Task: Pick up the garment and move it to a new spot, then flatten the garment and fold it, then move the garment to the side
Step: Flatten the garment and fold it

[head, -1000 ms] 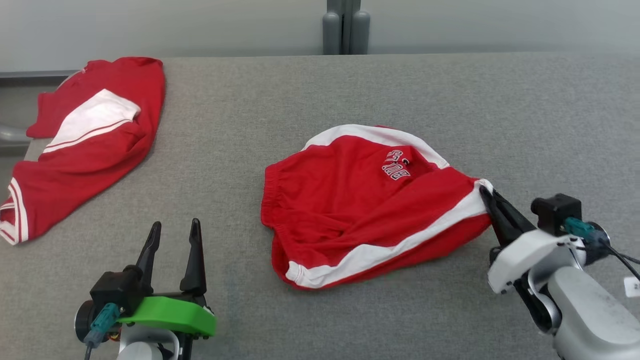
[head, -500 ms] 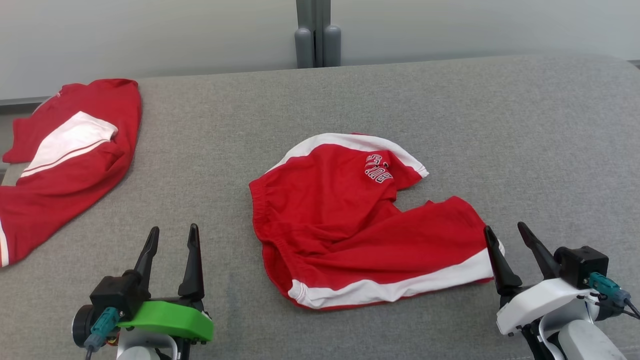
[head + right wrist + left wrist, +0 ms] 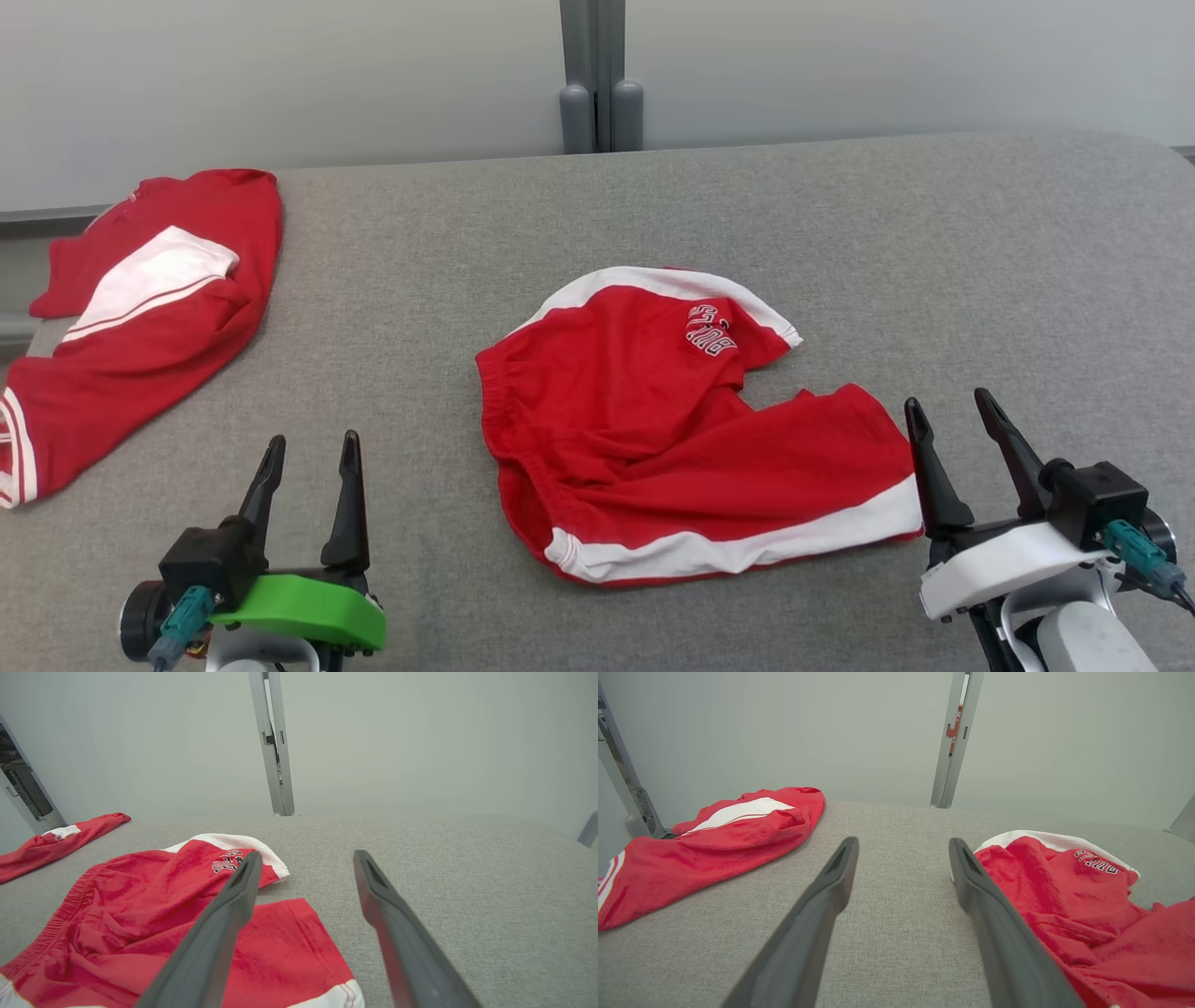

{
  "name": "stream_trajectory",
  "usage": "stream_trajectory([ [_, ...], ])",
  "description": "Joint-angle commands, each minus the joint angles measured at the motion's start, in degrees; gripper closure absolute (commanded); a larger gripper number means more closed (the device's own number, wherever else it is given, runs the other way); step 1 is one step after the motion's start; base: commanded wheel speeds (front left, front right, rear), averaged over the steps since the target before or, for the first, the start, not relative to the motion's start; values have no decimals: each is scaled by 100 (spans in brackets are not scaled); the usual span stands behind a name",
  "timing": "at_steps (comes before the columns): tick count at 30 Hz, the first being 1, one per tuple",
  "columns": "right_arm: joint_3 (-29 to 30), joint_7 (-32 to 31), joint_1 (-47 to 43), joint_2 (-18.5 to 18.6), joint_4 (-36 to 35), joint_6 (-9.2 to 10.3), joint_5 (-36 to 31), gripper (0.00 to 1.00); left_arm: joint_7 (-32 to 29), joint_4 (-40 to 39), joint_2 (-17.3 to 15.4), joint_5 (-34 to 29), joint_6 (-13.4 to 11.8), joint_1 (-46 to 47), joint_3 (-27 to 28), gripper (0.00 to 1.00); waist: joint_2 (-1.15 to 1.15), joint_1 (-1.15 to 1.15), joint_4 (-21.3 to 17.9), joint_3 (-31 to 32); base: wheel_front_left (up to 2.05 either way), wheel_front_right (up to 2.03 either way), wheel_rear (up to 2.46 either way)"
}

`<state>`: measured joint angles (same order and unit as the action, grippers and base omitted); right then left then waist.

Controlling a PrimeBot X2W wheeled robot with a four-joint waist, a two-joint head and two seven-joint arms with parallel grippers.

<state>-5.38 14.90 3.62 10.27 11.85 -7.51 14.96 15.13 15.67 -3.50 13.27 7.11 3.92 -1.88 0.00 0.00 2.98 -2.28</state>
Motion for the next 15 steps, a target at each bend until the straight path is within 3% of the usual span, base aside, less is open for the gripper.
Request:
stream_trajectory([
  [1, 55, 24, -118, -42, -86, 4, -57, 0, 2, -22, -63, -52, 29, -101, 34, 0, 0, 0, 35, 37, 0, 0, 0],
  [15, 264, -125, -735, -334, -599, 4, -292, 0, 3, -141, -184, -142, -66, -386, 156, 0, 0, 0, 96, 207, 0, 0, 0],
])
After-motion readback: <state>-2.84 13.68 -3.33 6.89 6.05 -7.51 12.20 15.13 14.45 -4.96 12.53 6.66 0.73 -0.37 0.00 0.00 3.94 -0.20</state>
